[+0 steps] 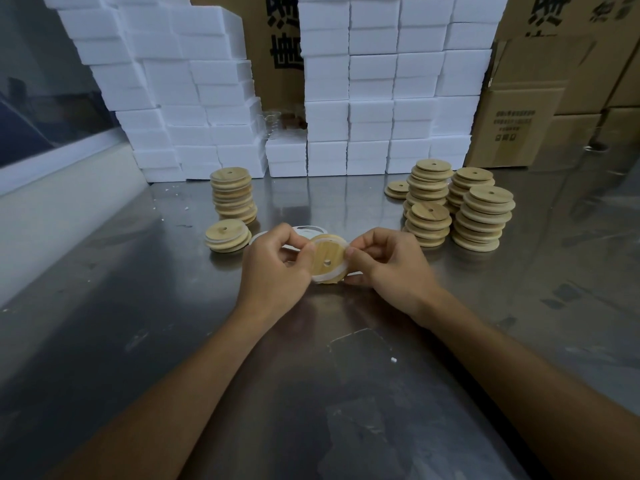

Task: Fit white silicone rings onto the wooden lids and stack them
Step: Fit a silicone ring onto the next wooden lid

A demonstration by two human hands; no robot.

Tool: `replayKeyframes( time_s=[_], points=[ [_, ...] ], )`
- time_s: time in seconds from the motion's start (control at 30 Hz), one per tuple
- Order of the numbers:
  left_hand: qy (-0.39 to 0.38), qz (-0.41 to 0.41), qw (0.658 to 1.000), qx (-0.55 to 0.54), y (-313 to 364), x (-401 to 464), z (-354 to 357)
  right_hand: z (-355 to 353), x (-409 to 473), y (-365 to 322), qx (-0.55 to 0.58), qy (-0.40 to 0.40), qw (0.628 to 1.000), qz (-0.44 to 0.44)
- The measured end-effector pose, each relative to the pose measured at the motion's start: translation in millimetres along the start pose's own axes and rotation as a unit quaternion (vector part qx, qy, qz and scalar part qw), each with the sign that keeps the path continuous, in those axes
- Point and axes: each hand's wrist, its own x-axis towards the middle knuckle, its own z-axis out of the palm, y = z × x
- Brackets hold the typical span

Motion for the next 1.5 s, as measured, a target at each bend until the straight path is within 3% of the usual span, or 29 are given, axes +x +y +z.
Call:
replayKeyframes(
  time_s=[0.57,0.93,1.1,1.23,1.3,1.4,1.5],
  points=[
    [-0.068,-0.038,0.997,-0.027,-0.3,6.3,-7.1,-13.8,-0.6,-7.4,-0.010,-0.035,0.999,0.004],
    [-0.128,0.098,0.982,0.096,-1.3,2.1,-7.3,-9.5,-1.7,1.8,-0.123,-0.023,0.989,-0.083],
    [-0.102,0.003,0.994,-0.035,-1.6,1.4,-1.1,-3.1,-0.6,2.4,-0.051,0.000,0.997,-0.057],
    [-0.079,-0.054,0.983,-0.154,-1.3,0.4,6.4,1.4,-3.2,-3.4,0.086,-0.002,0.996,0.006],
    [-0.073,-0.078,0.978,-0.179,-2.0,0.5,8.6,5.4,-5.0,-3.8,0.102,0.011,0.995,0.005],
    [-0.085,-0.036,0.992,-0.086,-4.6,1.4,8.5,9.7,-6.3,0.4,-0.032,0.051,0.994,-0.088],
    [-0.115,0.072,0.988,0.077,-5.9,-1.7,5.9,6.4,-6.0,0.6,-0.187,0.039,0.957,-0.217]
  ],
)
